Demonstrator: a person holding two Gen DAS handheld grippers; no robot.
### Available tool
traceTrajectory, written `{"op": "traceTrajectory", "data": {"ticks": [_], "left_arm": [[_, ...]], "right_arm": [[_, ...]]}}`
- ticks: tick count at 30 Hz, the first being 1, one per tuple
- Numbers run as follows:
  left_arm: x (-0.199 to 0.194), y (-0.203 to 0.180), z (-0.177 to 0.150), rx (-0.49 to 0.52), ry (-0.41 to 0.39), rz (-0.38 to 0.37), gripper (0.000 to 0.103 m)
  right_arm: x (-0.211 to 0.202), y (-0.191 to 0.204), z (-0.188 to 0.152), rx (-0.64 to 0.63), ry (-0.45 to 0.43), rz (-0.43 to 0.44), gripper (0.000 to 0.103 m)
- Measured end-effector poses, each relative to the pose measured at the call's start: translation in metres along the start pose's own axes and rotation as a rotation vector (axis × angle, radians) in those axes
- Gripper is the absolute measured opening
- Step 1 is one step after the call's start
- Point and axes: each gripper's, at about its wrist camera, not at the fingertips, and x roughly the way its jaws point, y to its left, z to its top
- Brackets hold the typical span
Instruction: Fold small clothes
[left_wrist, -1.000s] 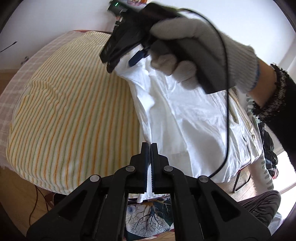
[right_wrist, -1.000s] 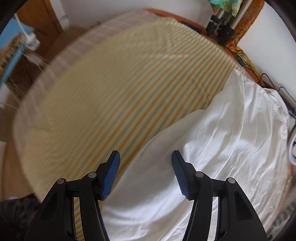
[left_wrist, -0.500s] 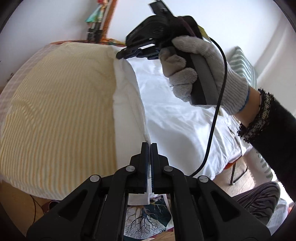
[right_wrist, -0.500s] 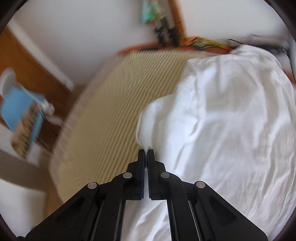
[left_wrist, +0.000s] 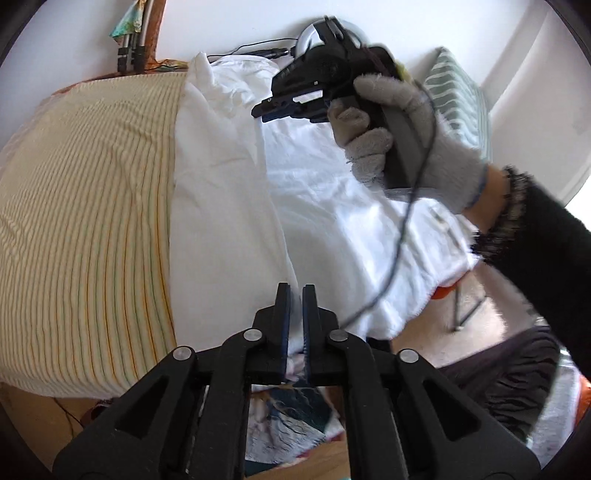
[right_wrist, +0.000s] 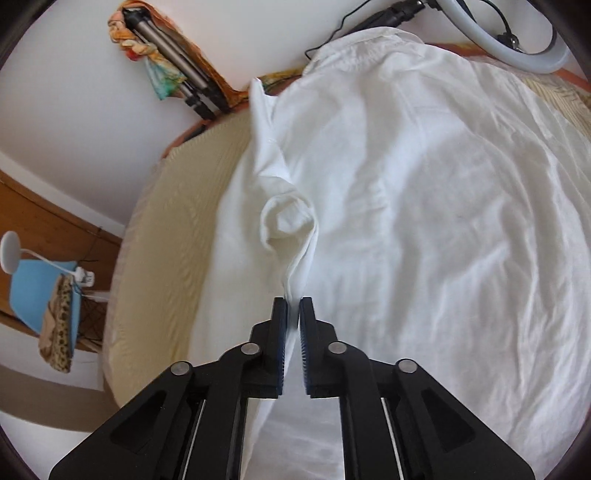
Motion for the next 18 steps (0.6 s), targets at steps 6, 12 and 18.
{"op": "traceTrajectory", "data": {"ticks": [6, 12, 18], "left_arm": [[-0.037, 0.027, -0.004, -0.032, -0.095, 0.065, 0.006], [-0.017, 0.047, 0.001, -0.119, -0.053, 0.075, 0.006], [0.012, 0.045, -0.003, -0.102, 0.021, 0.089, 0.006]], "right_arm": [[-0.021, -0.01, 0.001, -0.001, -0.054, 0.074, 0.047], [0.005, -0.007, 0.012, -0.019, -0.016, 0.005, 0.047], [0.028, 0.005, 0.015, -0.089, 0.018, -0.082, 0.002]]}}
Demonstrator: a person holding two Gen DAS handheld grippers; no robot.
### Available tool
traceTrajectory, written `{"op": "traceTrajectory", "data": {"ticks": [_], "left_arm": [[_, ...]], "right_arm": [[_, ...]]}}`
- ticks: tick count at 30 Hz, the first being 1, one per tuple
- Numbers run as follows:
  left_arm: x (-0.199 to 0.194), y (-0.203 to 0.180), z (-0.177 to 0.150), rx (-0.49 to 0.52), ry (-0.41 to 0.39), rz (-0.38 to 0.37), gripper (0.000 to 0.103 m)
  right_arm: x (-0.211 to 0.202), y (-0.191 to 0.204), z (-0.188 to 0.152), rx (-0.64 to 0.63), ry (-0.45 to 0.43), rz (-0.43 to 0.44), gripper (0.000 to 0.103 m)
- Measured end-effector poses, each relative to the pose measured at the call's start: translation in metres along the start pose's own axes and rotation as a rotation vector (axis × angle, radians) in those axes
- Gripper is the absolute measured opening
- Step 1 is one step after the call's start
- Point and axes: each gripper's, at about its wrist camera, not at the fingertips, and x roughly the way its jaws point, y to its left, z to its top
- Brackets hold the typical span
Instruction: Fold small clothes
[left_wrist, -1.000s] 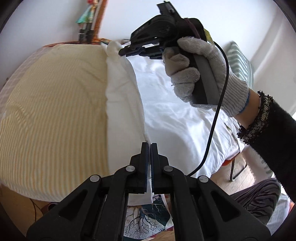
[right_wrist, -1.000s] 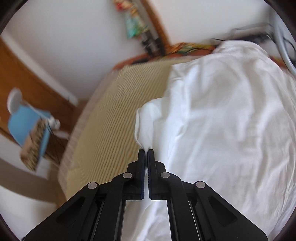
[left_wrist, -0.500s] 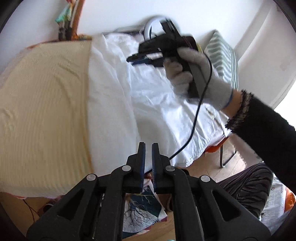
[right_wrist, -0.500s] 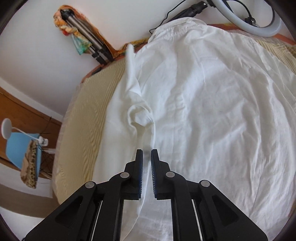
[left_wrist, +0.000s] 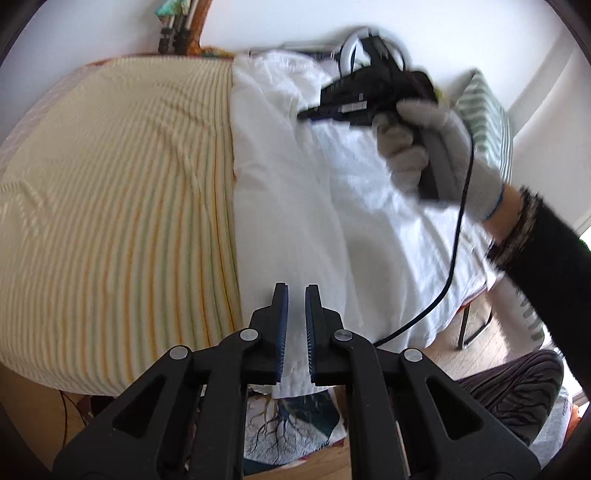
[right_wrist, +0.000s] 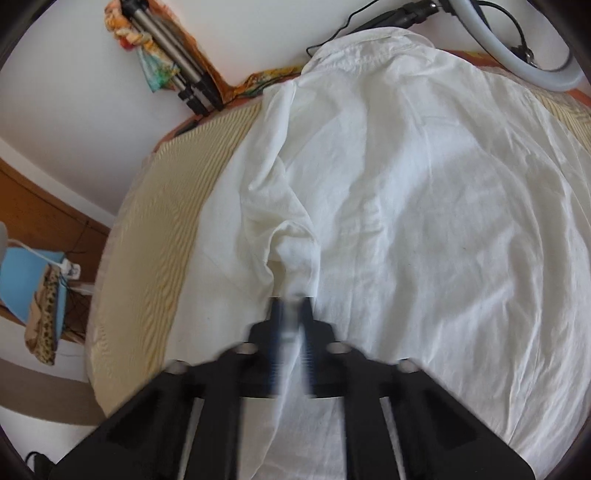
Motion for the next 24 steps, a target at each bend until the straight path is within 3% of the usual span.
{"op": "traceTrajectory", "data": {"ticks": [3, 8, 12, 16, 19, 24], "left_arm": [[0.013, 0.0, -0.007, 0.031, 0.032, 0.05, 0.006], [0.006, 0.003, -0.007, 0.0, 0.033, 0.007, 0.006], [-0.012, 0.008, -0.001, -0.012, -0.027, 0.009, 0.007], [-0.026, 0.019, 0.007, -0.051, -0.073, 0.014, 0.007], [-0.032, 0.023, 0.008, -0.065, -0.086, 0.007, 0.007], [-0.039, 0.03, 0.009, -0.093, -0.095, -0.008, 0.007]], "right_arm": [[-0.002, -0.006, 0.003, -0.007, -0.011, -0.088, 0.001], [-0.013, -0.015, -0.004, 0.007, -0.026, -0.047, 0.004], [-0.043, -0.013, -0.022, 0.02, -0.03, 0.048, 0.009], [-0.075, -0.002, -0.066, 0.024, -0.002, 0.17, 0.028], [-0.084, 0.008, -0.107, 0.04, 0.056, 0.257, 0.029], [-0.068, 0.026, -0.167, 0.031, 0.166, 0.291, 0.03]]}}
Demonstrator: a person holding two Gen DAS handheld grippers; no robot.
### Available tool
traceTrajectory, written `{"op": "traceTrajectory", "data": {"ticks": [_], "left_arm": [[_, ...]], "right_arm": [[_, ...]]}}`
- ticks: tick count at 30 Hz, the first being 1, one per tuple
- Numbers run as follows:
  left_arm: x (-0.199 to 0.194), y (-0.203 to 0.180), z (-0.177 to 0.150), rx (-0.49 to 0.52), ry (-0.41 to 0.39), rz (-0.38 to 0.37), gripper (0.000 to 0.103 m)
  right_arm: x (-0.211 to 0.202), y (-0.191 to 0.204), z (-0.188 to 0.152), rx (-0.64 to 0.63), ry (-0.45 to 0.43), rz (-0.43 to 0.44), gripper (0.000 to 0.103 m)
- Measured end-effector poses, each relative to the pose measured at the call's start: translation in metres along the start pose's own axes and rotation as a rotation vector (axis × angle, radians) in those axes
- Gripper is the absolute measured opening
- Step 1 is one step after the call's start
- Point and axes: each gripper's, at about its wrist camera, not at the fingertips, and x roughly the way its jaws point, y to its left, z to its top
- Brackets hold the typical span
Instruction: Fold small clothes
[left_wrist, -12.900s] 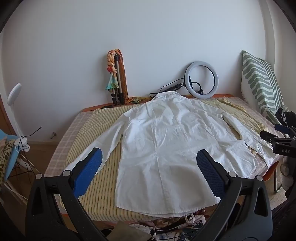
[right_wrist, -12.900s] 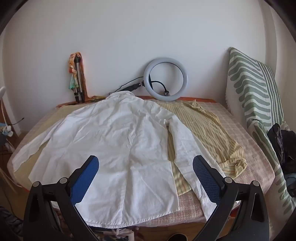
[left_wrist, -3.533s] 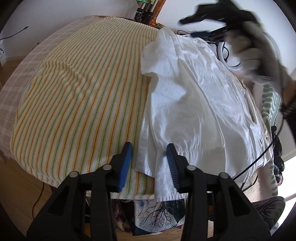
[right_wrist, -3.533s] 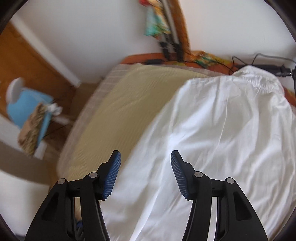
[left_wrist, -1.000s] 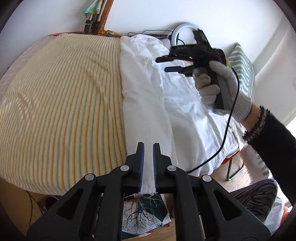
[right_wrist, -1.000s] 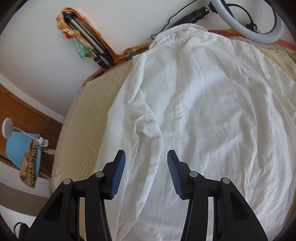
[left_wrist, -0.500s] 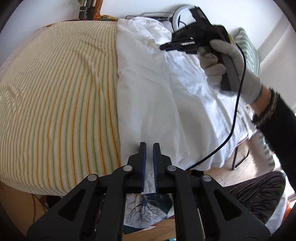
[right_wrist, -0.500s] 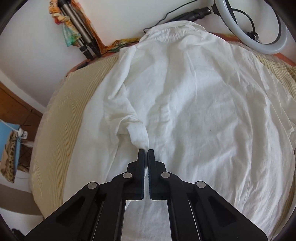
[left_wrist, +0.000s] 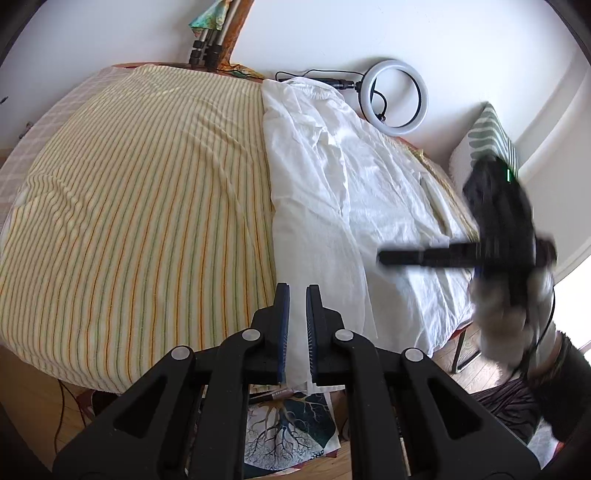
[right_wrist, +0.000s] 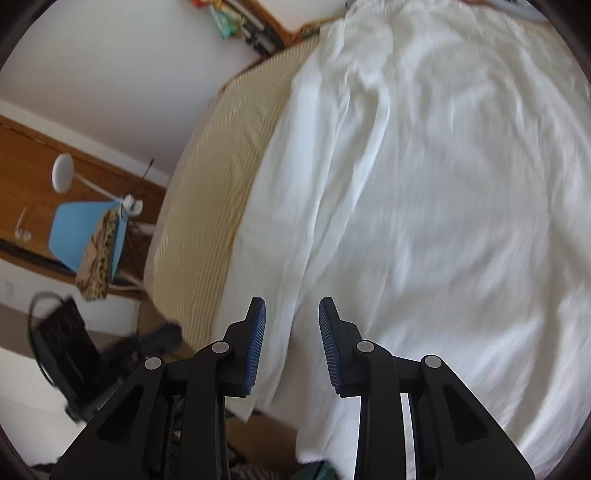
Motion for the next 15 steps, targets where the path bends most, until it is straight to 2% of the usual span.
{"op": "traceTrajectory", "data": {"ticks": [2, 6, 9, 10, 12, 15], "left_arm": [[0.002, 0.003, 0.001, -0.018, 0.007, -0.001, 0.007], [0.005, 0.006, -0.001, -0.024, 0.015, 0.004, 0.007], [0.006, 0.003, -0.002, -0.016, 0.019, 0.009, 0.007], [0.007, 0.002, -0.002, -0.012, 0.019, 0.01, 0.007], [0.008, 0.001, -0.001, -0.006, 0.016, 0.015, 0.007], [0.005, 0.0, -0.001, 0.004, 0.007, 0.021, 0.007]], "right_arm": [[0.012, 0.0, -0.013, -0.015, 0.015, -0.021, 0.035], [0.016, 0.004, -0.022, -0.044, -0.023, -0.039, 0.036], [0.023, 0.009, -0.021, -0.069, -0.015, -0.015, 0.037], [0.027, 0.011, -0.018, -0.079, -0.012, -0.017, 0.033], [0.031, 0.012, -0.019, -0.081, -0.003, -0.027, 0.003], [0.026, 0.008, -0.022, -0.035, -0.036, 0.001, 0.001]]}}
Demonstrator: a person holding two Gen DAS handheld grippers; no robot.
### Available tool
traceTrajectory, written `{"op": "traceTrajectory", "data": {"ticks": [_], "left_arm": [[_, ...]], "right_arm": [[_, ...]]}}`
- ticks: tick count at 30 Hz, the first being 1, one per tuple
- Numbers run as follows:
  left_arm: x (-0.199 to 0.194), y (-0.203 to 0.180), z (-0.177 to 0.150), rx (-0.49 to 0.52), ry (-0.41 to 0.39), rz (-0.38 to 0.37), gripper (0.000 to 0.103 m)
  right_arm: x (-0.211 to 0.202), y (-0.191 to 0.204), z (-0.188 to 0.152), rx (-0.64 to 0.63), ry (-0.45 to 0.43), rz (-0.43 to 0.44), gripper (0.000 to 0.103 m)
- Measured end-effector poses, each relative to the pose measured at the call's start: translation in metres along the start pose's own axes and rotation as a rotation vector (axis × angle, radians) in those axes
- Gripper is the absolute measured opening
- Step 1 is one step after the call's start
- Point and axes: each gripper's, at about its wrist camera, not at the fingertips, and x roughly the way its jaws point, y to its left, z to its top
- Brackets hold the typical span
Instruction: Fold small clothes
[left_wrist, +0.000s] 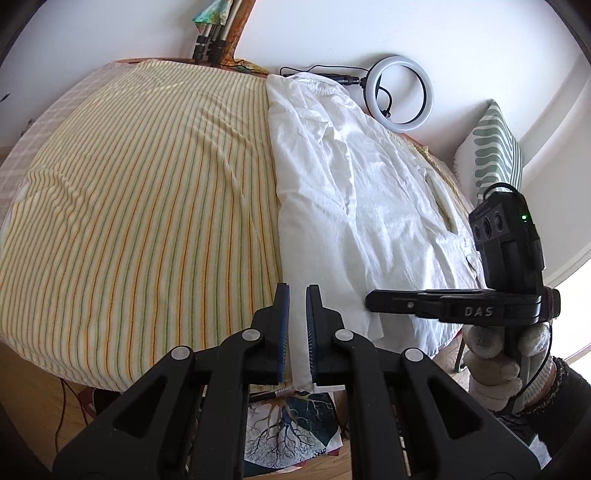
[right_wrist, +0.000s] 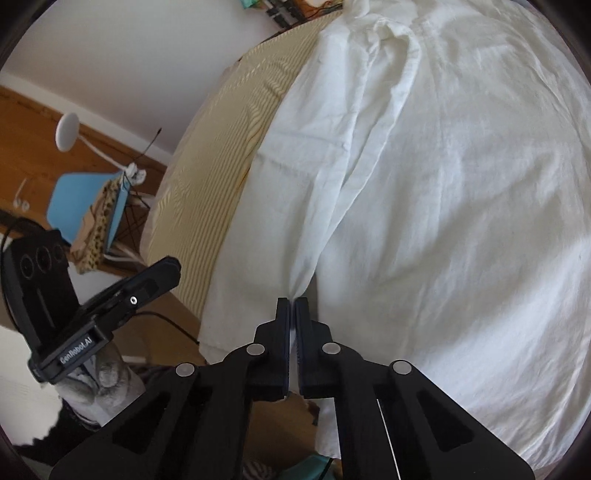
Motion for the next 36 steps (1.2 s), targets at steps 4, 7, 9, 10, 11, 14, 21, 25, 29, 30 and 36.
{"op": "traceTrajectory", "data": {"ticks": [4, 7, 9, 10, 11, 14, 21, 25, 29, 30, 36], "left_arm": [[-0.005, -0.003, 0.001, 0.016, -0.021, 0.017, 0.007], [-0.003, -0.009, 0.004, 0.033, -0.03, 0.025, 0.007], [0.003, -0.016, 0.006, 0.053, -0.022, 0.029, 0.007], [0.005, -0.021, 0.007, 0.073, -0.019, 0.029, 0.007], [0.007, -0.026, 0.008, 0.094, -0.017, 0.032, 0.007], [0.014, -0.041, 0.007, 0.169, -0.018, 0.05, 0.007], [0.036, -0.076, -0.007, 0.233, 0.031, 0.052, 0.037], [0.054, -0.104, -0.021, 0.339, 0.046, 0.09, 0.058], [0.077, -0.105, -0.026, 0.382, 0.079, 0.162, 0.058], [0.08, -0.102, -0.025, 0.37, 0.085, 0.158, 0.058], [0.08, -0.085, -0.018, 0.319, 0.056, 0.148, 0.011]], "right_arm": [[-0.03, 0.008, -0.004, 0.02, -0.063, 0.017, 0.001], [-0.044, 0.008, -0.004, -0.001, -0.088, -0.025, 0.0], [-0.031, -0.002, -0.004, 0.008, -0.034, -0.05, 0.0], [-0.024, -0.005, -0.005, 0.007, -0.007, -0.066, 0.0], [-0.017, -0.004, -0.004, -0.006, 0.019, -0.073, 0.001], [-0.031, 0.006, 0.003, -0.089, 0.055, -0.077, 0.002], [-0.121, 0.021, 0.071, -0.221, -0.054, -0.144, 0.035], [-0.138, 0.01, 0.128, -0.244, -0.074, -0.147, 0.047], [-0.122, -0.008, 0.184, -0.254, -0.098, -0.156, 0.053], [-0.114, -0.016, 0.197, -0.245, -0.102, -0.143, 0.053], [-0.033, -0.052, 0.254, -0.167, -0.11, -0.104, 0.053]]}}
